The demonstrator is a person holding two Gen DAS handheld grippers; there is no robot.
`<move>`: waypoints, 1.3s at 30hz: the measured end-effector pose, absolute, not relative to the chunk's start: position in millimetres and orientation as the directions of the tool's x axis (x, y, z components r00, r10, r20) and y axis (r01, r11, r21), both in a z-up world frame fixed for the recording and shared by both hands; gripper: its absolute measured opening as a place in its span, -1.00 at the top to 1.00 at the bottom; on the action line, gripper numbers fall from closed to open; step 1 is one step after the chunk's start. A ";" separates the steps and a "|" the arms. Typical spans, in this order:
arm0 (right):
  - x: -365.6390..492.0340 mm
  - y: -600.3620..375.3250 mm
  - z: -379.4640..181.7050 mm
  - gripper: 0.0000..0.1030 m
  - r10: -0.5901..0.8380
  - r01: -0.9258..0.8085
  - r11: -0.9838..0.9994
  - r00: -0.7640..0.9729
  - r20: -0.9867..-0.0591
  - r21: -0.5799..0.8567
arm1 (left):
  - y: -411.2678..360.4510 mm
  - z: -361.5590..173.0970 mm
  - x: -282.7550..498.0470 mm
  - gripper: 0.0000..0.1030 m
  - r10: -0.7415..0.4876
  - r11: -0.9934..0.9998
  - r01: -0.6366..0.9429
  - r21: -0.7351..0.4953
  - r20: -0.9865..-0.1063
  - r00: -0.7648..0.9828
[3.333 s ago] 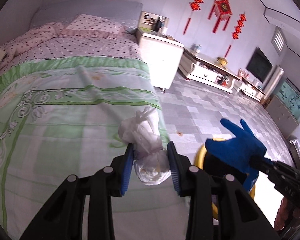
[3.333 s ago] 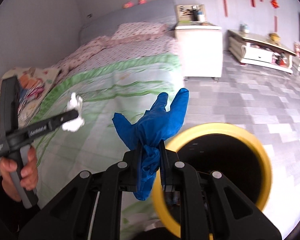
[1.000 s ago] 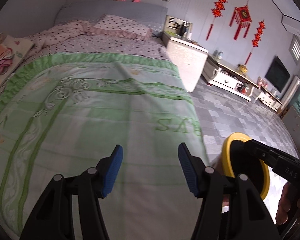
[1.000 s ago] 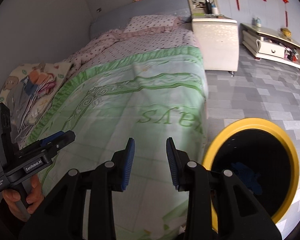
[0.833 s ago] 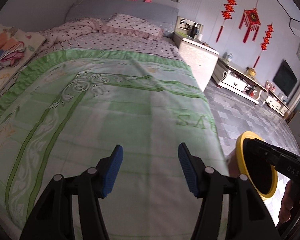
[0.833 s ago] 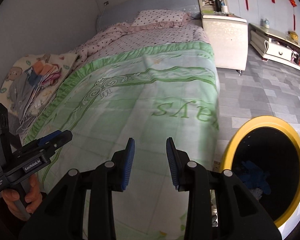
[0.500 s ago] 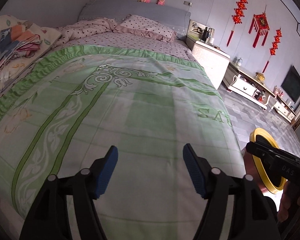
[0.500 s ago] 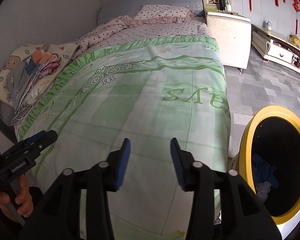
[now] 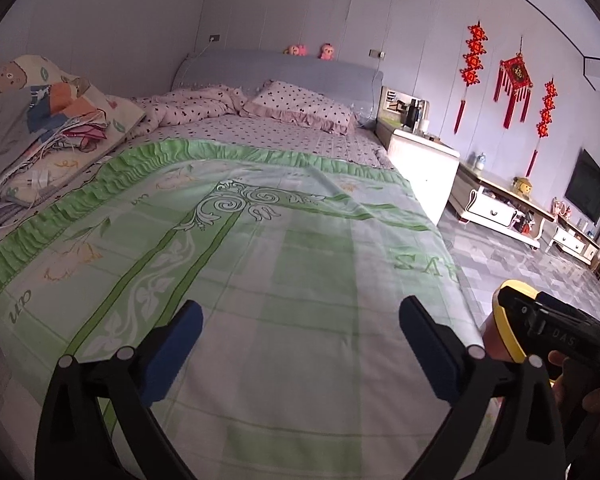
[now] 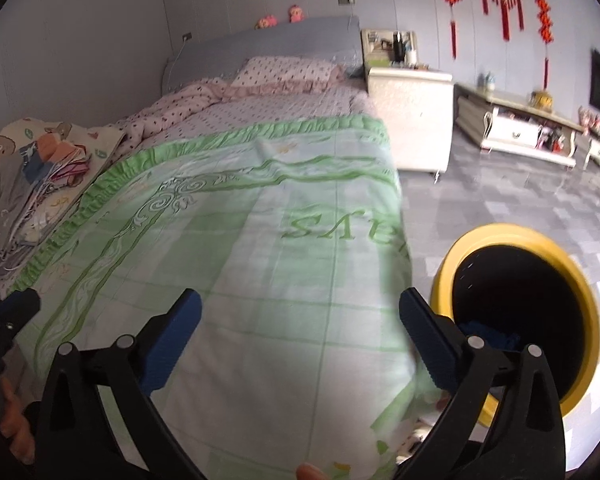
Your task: Collect trash
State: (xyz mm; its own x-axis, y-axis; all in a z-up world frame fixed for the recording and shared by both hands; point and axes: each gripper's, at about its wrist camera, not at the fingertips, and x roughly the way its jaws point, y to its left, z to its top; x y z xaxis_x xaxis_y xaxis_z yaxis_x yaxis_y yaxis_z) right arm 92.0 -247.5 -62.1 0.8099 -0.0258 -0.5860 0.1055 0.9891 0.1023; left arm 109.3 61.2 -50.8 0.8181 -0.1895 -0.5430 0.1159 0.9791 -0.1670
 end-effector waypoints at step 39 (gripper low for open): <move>44.6 -234.0 -33.3 -0.84 -0.044 0.117 0.987 0.859 -0.510 0.112 | 41.0 -9.7 53.5 -0.84 -0.213 0.975 0.158 -0.160 -0.438 0.873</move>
